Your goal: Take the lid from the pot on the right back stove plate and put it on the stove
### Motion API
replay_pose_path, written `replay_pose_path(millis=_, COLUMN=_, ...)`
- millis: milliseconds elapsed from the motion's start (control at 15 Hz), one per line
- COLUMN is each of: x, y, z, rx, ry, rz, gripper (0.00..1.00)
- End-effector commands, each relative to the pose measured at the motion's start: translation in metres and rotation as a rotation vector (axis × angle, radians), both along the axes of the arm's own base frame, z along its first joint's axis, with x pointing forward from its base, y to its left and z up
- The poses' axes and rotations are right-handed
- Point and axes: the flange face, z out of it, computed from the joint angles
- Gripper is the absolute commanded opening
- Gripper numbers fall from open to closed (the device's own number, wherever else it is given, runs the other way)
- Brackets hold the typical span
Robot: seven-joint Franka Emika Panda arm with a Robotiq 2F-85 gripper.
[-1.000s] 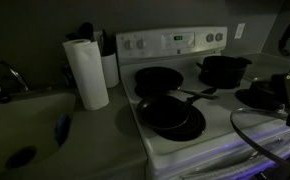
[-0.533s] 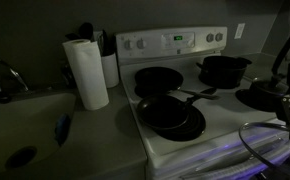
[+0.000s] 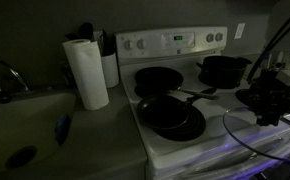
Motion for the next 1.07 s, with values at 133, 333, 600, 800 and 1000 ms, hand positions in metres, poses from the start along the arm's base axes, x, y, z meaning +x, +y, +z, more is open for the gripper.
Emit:
replay_pose_path(millis=133, x=0.046, y=-0.023, z=-0.023, rx=0.031, ry=-0.073, rz=0.029, gripper=0.14)
replay_pose_path(millis=333, x=0.069, y=-0.036, z=-0.021, rx=0.032, ry=-0.092, rz=0.032, gripper=0.14)
replay_pose_path(millis=600, x=0.1, y=-0.053, z=-0.021, rx=0.036, ry=-0.093, rz=0.036, gripper=0.14)
replay_pose_path(millis=800, x=0.122, y=-0.06, z=-0.03, rx=0.056, ry=-0.084, rz=0.035, gripper=0.14)
replay_pose_path(millis=1000, x=0.141, y=-0.054, z=-0.034, rx=0.072, ry=-0.08, rz=0.044, gripper=0.14)
